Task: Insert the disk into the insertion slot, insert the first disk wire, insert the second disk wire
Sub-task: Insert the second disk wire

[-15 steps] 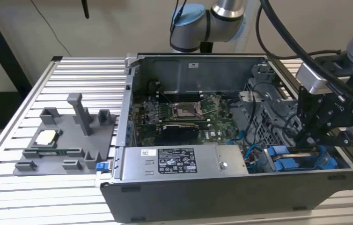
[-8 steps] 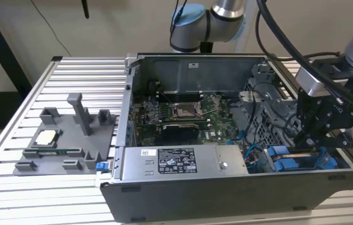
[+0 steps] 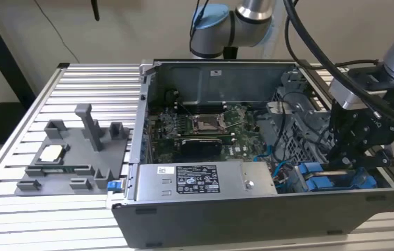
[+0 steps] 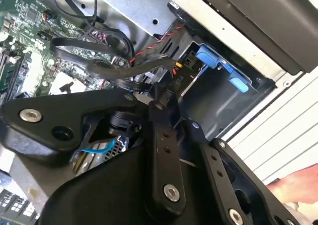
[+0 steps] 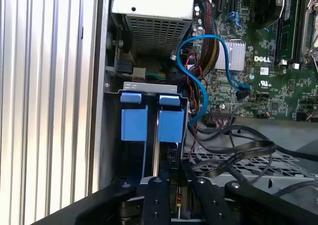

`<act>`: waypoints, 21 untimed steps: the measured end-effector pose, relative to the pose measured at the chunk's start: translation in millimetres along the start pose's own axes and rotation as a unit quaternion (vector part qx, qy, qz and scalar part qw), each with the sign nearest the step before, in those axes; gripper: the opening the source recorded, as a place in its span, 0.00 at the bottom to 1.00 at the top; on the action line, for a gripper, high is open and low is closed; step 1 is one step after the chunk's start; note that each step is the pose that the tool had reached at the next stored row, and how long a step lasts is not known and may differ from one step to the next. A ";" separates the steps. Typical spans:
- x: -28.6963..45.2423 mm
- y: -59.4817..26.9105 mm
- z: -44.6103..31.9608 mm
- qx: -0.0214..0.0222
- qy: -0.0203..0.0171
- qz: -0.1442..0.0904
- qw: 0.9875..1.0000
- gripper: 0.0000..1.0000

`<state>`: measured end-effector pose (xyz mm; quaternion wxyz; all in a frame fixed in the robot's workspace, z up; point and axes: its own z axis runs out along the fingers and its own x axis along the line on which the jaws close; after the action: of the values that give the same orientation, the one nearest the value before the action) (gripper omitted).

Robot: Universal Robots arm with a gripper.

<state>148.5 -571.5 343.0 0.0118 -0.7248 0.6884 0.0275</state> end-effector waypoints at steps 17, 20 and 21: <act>-1.5 0.6 -25.7 0.000 0.000 0.001 1.000 0.24; -1.5 0.6 -26.4 0.000 0.000 0.001 1.000 0.24; -1.5 0.6 -26.4 0.000 0.000 0.001 1.000 0.24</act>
<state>148.5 -571.5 369.5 0.0118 -0.7243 0.6889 0.0275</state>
